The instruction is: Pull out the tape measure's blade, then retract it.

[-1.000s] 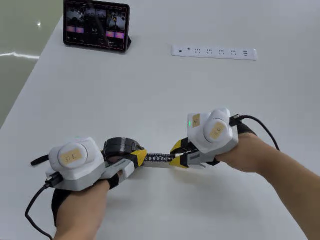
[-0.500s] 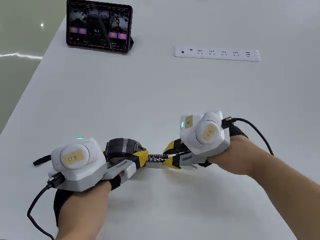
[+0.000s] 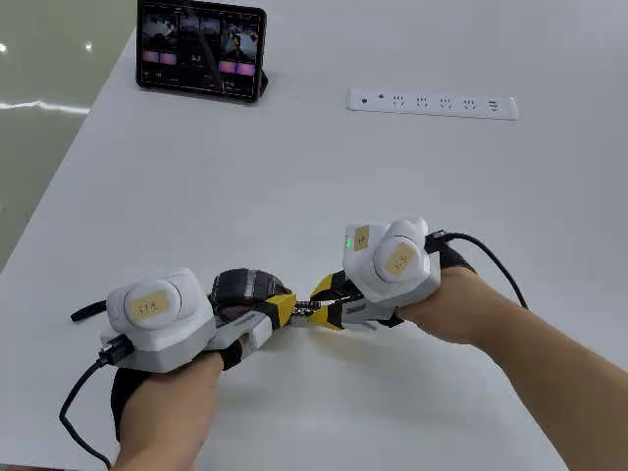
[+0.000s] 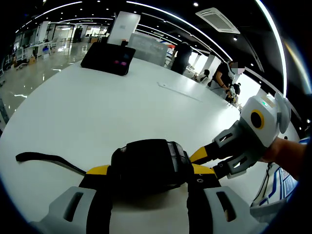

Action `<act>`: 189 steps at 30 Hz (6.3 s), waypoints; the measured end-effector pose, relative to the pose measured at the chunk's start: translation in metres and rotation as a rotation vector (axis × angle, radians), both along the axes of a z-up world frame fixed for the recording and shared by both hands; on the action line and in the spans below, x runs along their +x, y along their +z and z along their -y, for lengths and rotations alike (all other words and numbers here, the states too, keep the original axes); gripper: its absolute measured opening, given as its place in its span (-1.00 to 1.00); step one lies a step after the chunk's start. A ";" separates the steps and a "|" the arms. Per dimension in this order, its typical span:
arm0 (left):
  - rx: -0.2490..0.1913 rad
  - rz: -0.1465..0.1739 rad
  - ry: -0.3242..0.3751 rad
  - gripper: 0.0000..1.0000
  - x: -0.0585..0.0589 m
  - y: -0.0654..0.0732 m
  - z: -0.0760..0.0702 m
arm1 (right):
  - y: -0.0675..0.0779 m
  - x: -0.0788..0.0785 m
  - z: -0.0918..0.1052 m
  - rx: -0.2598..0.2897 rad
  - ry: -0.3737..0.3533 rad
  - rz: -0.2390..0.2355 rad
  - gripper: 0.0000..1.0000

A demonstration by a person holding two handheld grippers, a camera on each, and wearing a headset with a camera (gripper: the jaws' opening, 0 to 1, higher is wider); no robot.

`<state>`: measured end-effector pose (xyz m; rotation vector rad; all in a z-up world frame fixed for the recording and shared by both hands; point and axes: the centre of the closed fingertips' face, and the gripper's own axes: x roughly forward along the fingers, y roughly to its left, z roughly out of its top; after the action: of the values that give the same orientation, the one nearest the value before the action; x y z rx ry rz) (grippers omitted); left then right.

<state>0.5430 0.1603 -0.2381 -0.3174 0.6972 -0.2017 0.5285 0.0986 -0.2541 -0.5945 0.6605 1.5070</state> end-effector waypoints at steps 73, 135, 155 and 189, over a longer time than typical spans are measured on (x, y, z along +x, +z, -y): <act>0.098 0.054 -0.099 0.37 -0.002 0.007 -0.001 | 0.005 -0.009 -0.004 0.088 -0.139 -0.064 -0.14; 0.233 0.125 -0.429 0.77 -0.047 0.039 -0.016 | 0.049 -0.026 0.090 0.162 -0.416 -0.006 0.62; 0.229 0.129 -0.494 0.98 -0.062 0.042 -0.033 | 0.050 -0.033 0.119 0.170 -0.478 -0.002 0.72; 0.275 0.152 -0.637 0.98 -0.076 0.042 -0.044 | 0.041 -0.046 0.174 0.109 -0.533 0.038 0.91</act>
<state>0.4672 0.2043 -0.1956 0.1932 0.6482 -0.7200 0.4829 -0.0750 -0.2130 -0.3266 0.6405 1.0226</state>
